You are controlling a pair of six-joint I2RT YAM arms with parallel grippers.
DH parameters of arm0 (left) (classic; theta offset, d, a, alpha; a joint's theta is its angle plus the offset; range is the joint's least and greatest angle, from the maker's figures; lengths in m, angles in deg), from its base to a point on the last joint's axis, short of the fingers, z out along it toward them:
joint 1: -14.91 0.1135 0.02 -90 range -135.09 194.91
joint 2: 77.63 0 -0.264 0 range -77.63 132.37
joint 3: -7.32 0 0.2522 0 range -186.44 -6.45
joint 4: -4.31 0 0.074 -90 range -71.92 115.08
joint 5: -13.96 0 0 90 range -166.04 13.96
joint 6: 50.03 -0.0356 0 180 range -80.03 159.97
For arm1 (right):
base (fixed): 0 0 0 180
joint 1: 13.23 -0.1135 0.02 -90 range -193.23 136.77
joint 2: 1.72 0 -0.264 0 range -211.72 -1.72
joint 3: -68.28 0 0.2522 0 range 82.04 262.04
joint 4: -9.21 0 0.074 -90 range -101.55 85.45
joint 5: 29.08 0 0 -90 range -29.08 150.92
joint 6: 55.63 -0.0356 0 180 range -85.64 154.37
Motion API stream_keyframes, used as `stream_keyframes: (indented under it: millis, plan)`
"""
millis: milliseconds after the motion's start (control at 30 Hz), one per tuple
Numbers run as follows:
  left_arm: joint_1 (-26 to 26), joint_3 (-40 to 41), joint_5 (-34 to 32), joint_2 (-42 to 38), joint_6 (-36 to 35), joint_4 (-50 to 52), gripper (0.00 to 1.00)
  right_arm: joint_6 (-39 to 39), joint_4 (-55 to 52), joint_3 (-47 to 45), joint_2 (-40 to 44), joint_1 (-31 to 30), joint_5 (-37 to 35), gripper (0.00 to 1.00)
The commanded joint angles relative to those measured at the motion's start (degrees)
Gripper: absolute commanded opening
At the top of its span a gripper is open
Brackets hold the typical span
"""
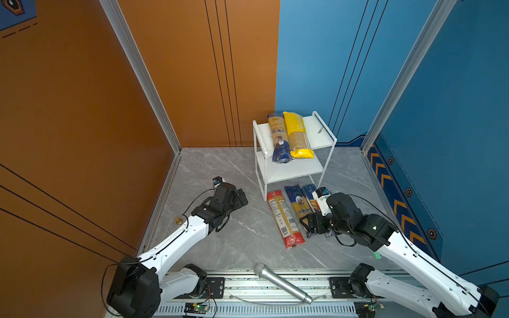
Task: Arrange pasta packages on shelves
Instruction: Pick up the pasta bag from the center of the table.
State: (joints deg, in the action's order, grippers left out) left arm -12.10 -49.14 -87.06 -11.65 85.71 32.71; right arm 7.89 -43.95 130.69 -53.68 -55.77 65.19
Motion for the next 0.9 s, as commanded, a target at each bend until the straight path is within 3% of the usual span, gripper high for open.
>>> stream_keyframes:
  millis: [0, 367, 867]
  plan:
    - [0.55, 1.88, 1.12, -1.46, -0.64, 0.41, 0.98, -3.24, 5.51, -3.11, -0.84, -2.09, -2.04, 0.84]
    - [0.53, 5.91, 1.09, -3.48, -0.91, -1.22, 0.98, -8.11, 14.25, -13.77, -0.52, -5.79, -3.35, 0.84]
    - [0.51, 5.78, 6.23, -2.12, -1.88, -3.36, 0.98, -5.4, 23.3, -15.05, -10.26, -6.41, -1.55, 0.84]
